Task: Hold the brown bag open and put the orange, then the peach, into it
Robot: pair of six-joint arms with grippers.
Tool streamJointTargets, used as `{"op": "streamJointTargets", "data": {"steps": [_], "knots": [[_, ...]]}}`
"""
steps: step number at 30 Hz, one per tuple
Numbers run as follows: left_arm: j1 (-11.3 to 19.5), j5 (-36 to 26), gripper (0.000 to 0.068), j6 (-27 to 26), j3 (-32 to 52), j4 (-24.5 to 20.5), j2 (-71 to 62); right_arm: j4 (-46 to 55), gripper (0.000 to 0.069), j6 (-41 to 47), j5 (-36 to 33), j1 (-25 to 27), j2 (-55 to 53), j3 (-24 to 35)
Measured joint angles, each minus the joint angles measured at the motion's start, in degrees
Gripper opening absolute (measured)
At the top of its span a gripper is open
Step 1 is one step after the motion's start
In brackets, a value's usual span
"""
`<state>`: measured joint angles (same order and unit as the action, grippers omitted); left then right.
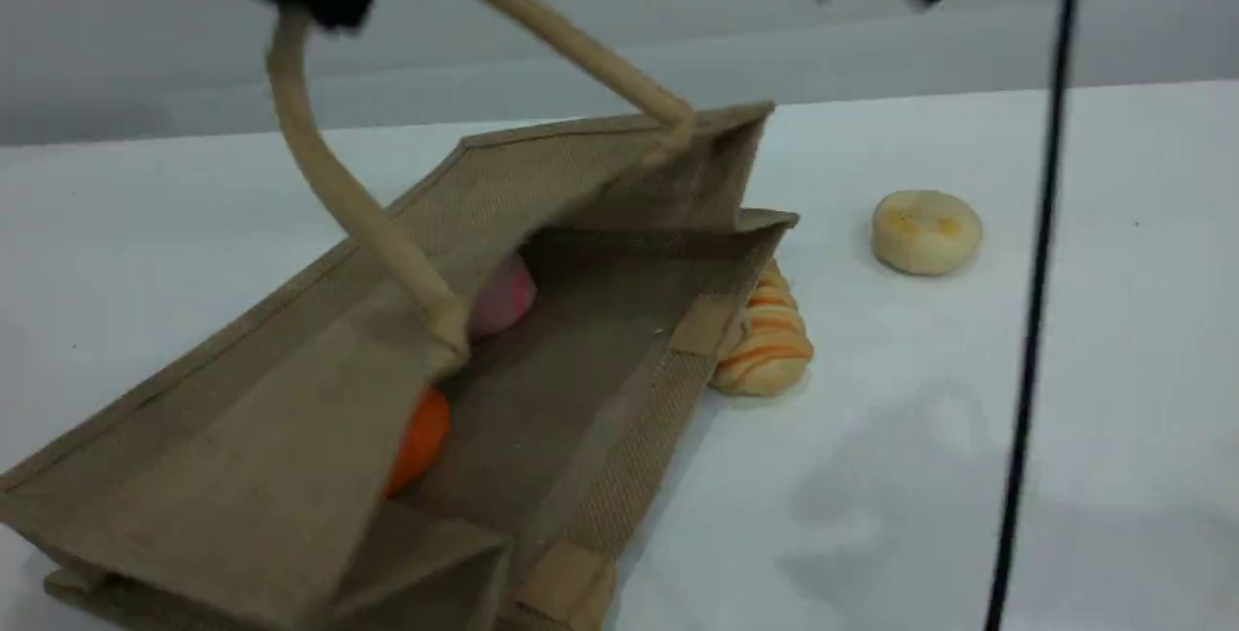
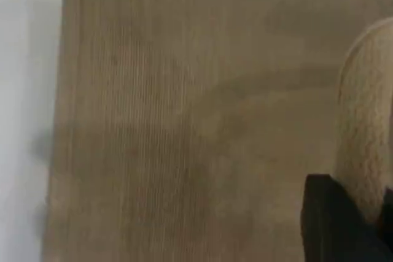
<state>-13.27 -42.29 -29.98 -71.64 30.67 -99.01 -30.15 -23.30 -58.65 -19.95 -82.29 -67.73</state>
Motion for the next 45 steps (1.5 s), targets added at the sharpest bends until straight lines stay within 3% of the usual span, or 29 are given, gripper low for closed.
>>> {"op": "streamJointTargets", "data": {"steps": [4, 12, 15, 22, 33, 36, 40, 45], "knots": [[0.0, 2.48, 0.0128, -1.64, 0.21, 2.97, -3.43, 7.0, 0.0461, 6.74, -3.45, 0.0, 7.94, -0.05], [0.0, 1.22, 0.0416, -6.99, 0.21, 9.45, -8.46, 17.36, 0.0459, 17.84, -8.18, 0.0, 24.5, -0.05], [0.0, -0.69, 0.0477, -8.67, 0.13, 10.57, -8.15, 19.97, 0.0459, 19.35, -8.86, 0.0, 30.74, -0.05], [0.0, -2.8, 0.0493, -10.35, 0.02, 10.11, -4.9, 23.31, 0.0459, 19.25, -9.99, 0.0, 45.49, 4.42], [0.0, -8.48, 0.0493, -12.75, 0.02, 6.74, 10.59, 26.97, 0.0459, 20.2, -7.18, 0.0, 70.74, 29.27], [0.0, -10.15, 0.0493, -11.43, 0.02, 6.52, 15.62, 28.0, 0.0459, 20.13, -6.03, 0.0, 76.63, 35.15], [0.0, -13.39, 0.0493, -8.96, 0.07, 5.54, 21.71, 28.63, 0.0459, 20.26, -2.04, 0.0, 81.87, 38.25], [0.0, -19.35, 0.0493, -1.51, 0.07, -1.18, 28.03, 30.15, 0.0459, 23.3, -1.94, 0.0, 82.2, 38.8]]}}
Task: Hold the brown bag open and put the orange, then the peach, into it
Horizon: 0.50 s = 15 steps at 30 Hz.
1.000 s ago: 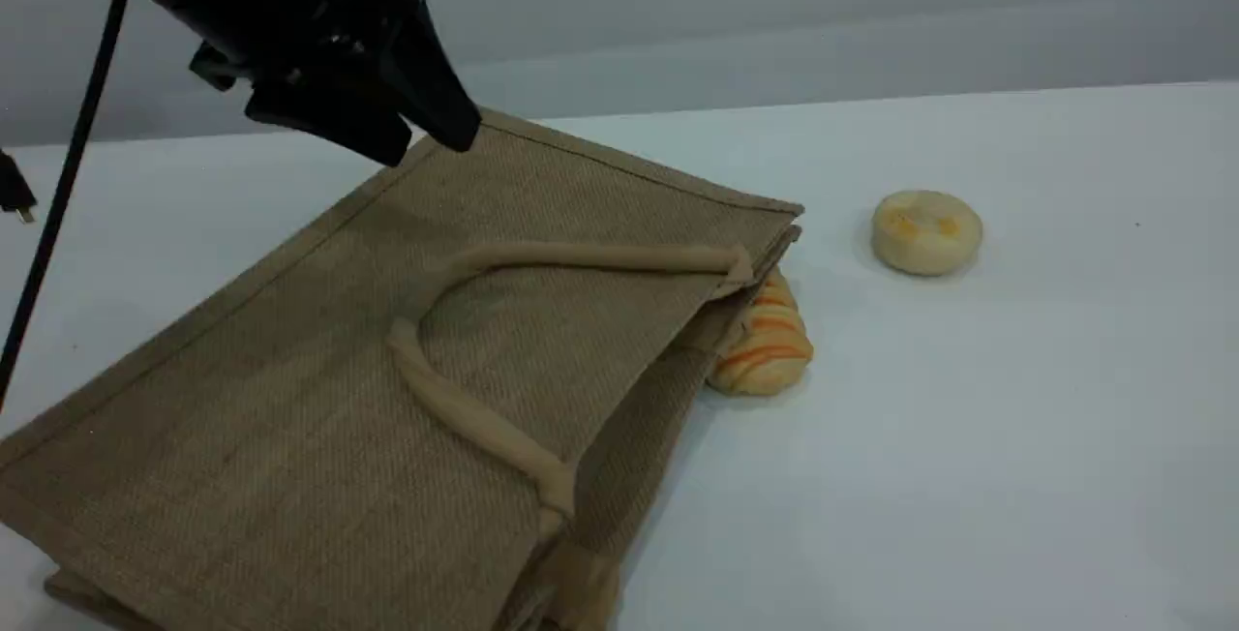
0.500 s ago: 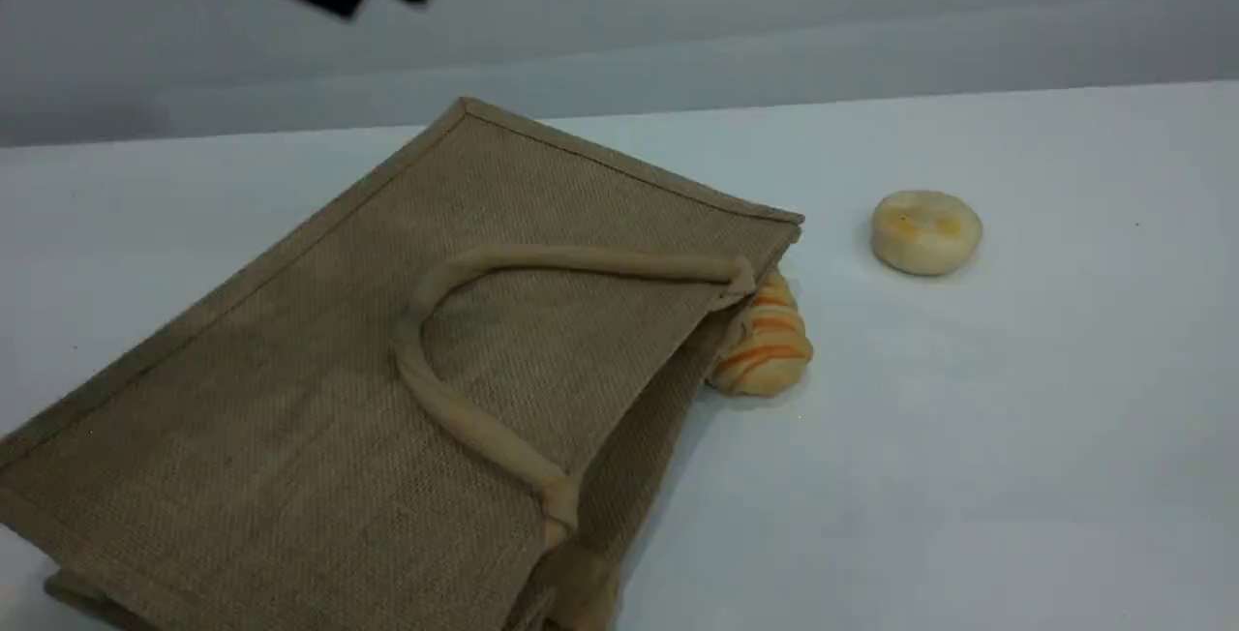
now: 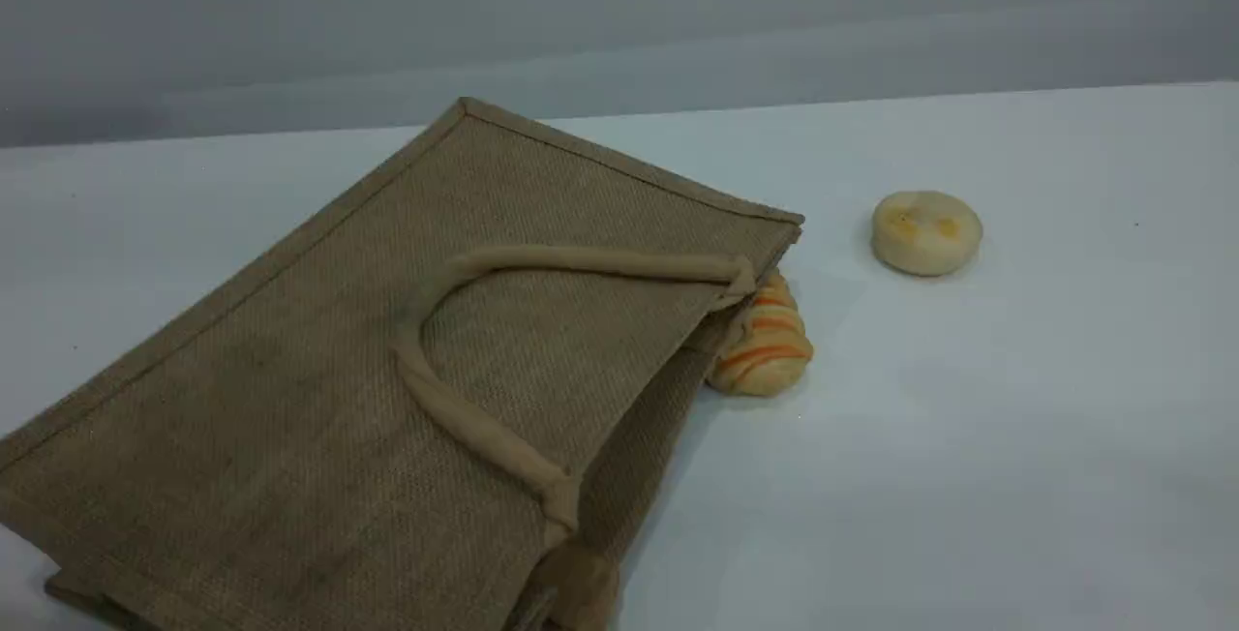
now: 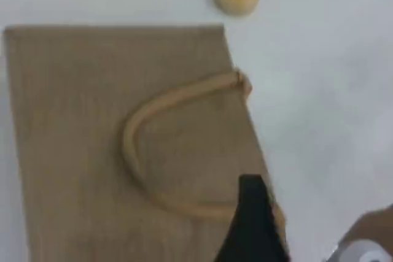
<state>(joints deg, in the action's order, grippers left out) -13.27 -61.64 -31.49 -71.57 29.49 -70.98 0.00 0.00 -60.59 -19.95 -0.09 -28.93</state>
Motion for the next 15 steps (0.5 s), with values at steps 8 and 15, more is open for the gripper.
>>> {"op": "streamJointTargets", "data": {"steps": [8, 15], "knots": [[0.0, -4.03, 0.0493, 11.97, 7.28, -9.81, 10.87, 0.0, 0.0459, 0.0, -0.21, 0.0, -0.05, -0.03], [0.0, 0.44, 0.0493, 22.78, 22.84, -20.12, 26.52, 0.0, 0.0453, 0.0, -0.3, 0.0, -0.05, -0.03]]}}
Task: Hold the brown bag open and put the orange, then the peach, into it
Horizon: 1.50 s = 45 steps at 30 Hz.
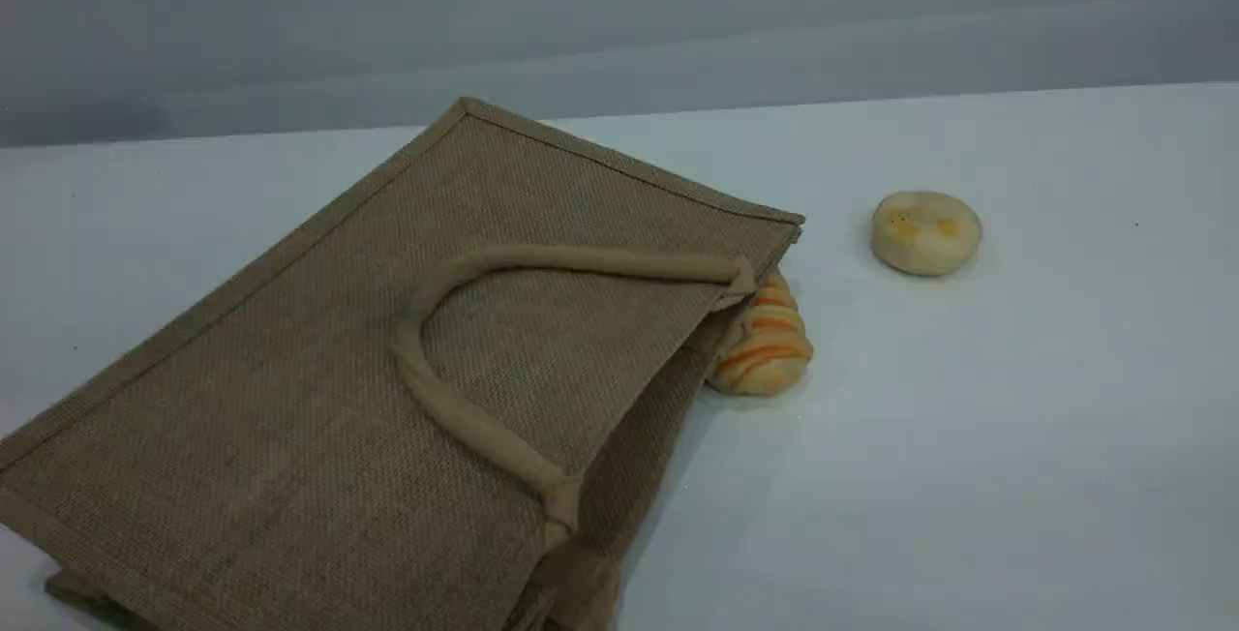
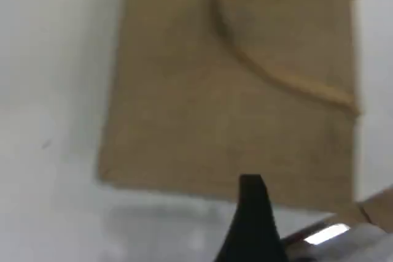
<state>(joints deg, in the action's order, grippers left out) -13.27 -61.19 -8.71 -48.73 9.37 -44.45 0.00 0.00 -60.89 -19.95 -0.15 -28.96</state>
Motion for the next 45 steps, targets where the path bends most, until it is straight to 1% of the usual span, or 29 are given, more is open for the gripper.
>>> {"op": "streamJointTargets", "data": {"steps": [2, 4, 6, 8, 12, 15, 17, 19, 23, 25, 40, 42, 45], "knots": [[0.0, 1.37, 0.0493, 3.51, 4.79, -3.82, 5.62, 0.0, 0.0453, 0.0, -0.05, 0.0, 0.0, 0.0], [0.0, 1.13, 0.0493, 6.23, 8.82, -7.29, 10.98, 0.0, 0.0453, 0.0, -0.05, 0.0, 0.0, 0.0], [0.0, 0.37, 0.0493, 8.71, 12.56, -9.94, 16.87, 0.0, 0.0453, 0.0, -0.05, 0.0, 0.0, 0.0], [0.0, 0.3, 0.0493, 10.32, 15.31, -11.31, 22.16, 0.0, 0.0453, 0.0, -0.05, 0.0, 0.0, 0.0], [0.0, 0.05, 0.0493, 11.99, 19.2, -11.27, 32.47, 0.0, 0.0453, 0.0, -0.05, 0.0, 0.0, 0.0], [0.0, -0.72, 0.0493, 12.29, 19.55, -11.27, 39.03, 0.0, 0.0453, 0.0, -0.05, 0.5, 0.15, 0.0], [0.0, -0.68, 0.0493, 12.29, 19.62, -11.27, 41.79, 0.0, 0.0453, 0.0, -0.05, 3.05, 0.15, 0.0], [0.0, -0.68, 0.0493, 12.29, 19.76, -11.27, 44.1, 0.0, 0.0453, 0.0, -0.05, 6.63, 0.15, 0.0], [0.0, -0.73, 0.0493, 12.17, 19.76, -11.22, 44.53, 0.0, 0.0453, 0.0, -0.05, 13.62, 0.15, 0.0], [0.0, -0.73, 0.0493, 12.1, 19.76, -11.12, 44.53, 0.0, 0.0453, 0.0, -0.36, 15.44, 0.15, -0.11], [0.22, -0.63, 0.0493, 12.06, 19.79, -10.99, 44.45, -0.35, 0.0452, 0.0, -0.12, 15.44, 0.15, -0.06], [1.82, -0.63, 0.0493, 12.03, 19.79, -10.86, 44.45, -0.35, 0.0452, 0.0, -0.12, 15.44, 0.15, -0.06], [5.13, -0.63, 0.0493, 11.99, 19.79, -10.86, 44.45, 0.0, 0.0452, 0.0, -0.12, 15.44, 0.15, -0.06]]}}
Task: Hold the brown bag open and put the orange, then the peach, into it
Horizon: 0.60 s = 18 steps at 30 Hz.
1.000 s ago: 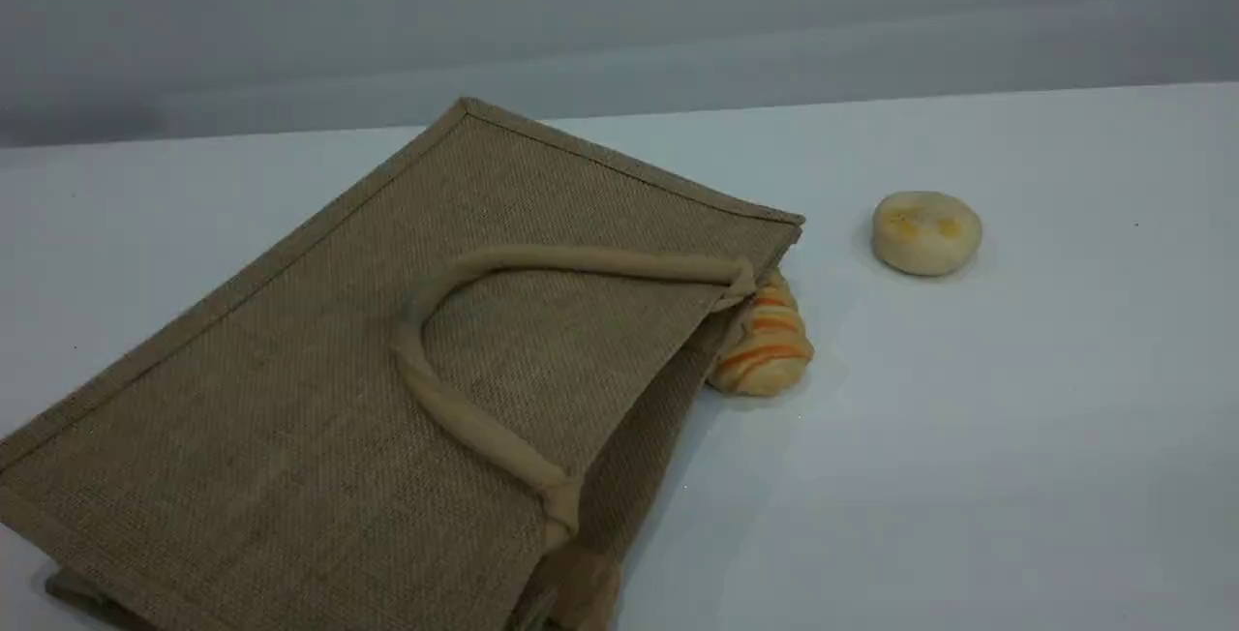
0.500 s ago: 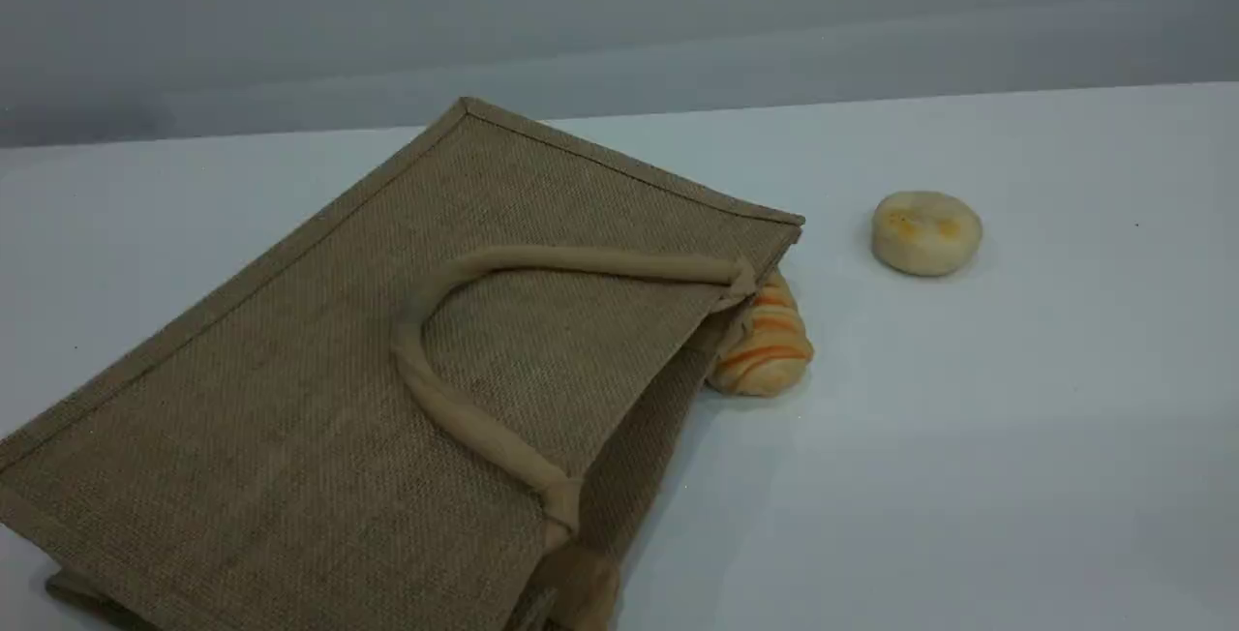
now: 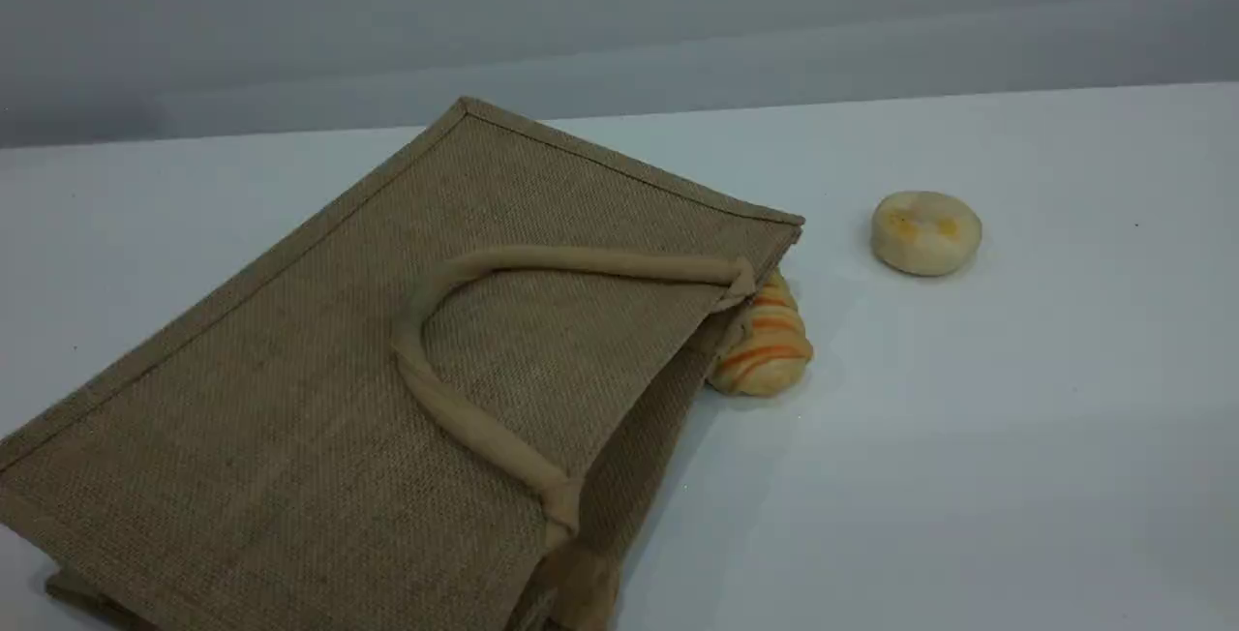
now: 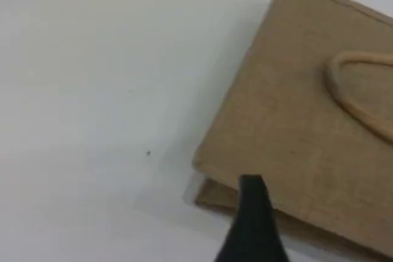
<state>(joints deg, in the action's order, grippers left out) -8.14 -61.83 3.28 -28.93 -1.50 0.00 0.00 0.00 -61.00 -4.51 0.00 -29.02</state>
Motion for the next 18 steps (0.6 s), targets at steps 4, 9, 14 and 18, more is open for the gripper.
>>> {"op": "streamJointTargets", "data": {"steps": [4, 9, 14, 18], "knots": [[2.2, 0.0, 0.0493, -0.07, 0.0, 0.0, 0.0, 0.0, 0.0449, 0.0, 0.0, 0.0, 0.0, 0.0], [2.25, 0.02, 0.0493, -0.01, 0.0, 0.07, 0.0, 0.0, 0.0443, 0.0, 0.0, 0.0, 0.0, 0.0], [2.31, 0.02, 0.0493, 0.05, 0.0, 0.07, 0.0, 0.0, 0.0443, 0.0, 0.0, 0.0, 0.0, 0.0], [2.31, 0.02, 0.0493, 0.05, 0.0, 0.07, 0.0, 0.0, 0.0443, 0.0, 0.0, 0.0, 0.0, 0.0]]}}
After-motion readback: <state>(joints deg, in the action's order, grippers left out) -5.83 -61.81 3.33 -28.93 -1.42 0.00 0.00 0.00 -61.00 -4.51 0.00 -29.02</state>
